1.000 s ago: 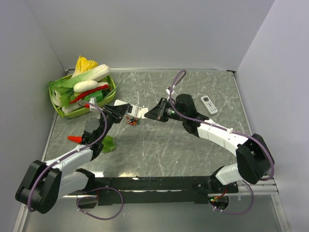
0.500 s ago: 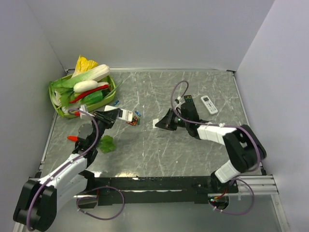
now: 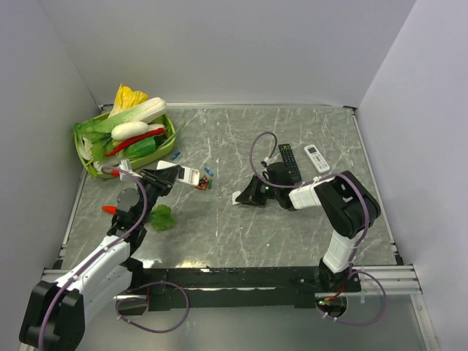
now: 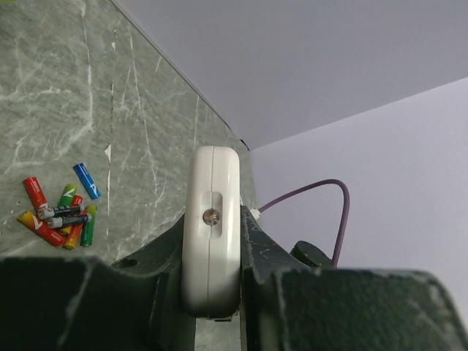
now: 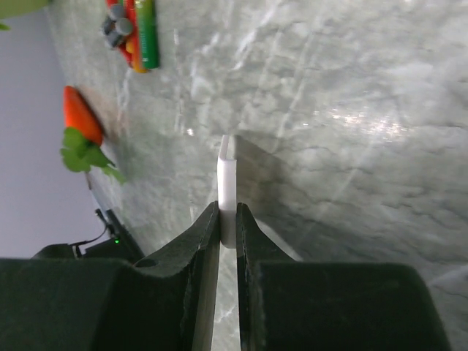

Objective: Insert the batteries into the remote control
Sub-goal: Place the battery cover at the center of the board, then move the battery to the center of the board.

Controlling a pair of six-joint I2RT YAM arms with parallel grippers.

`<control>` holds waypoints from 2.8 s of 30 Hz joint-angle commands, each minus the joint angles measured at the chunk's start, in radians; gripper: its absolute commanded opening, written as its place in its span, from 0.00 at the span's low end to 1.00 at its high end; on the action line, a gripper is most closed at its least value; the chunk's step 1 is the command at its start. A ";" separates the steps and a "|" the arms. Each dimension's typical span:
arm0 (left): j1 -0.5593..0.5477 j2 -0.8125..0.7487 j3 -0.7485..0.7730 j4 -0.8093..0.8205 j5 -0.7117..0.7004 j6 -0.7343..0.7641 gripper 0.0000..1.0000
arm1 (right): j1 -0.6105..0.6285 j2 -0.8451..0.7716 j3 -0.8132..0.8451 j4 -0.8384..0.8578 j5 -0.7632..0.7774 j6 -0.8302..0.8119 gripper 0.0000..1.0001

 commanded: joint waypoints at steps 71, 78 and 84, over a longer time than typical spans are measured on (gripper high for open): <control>0.071 -0.563 0.164 -0.771 -0.107 0.226 0.01 | 0.281 0.400 1.206 -0.933 0.140 -1.331 0.69; 0.071 -0.544 0.175 -0.771 -0.107 0.248 0.01 | 0.298 0.477 1.260 -0.980 0.128 -1.358 0.62; 0.071 -0.547 0.180 -0.778 -0.110 0.254 0.01 | 0.299 0.517 1.290 -1.005 0.114 -1.373 0.59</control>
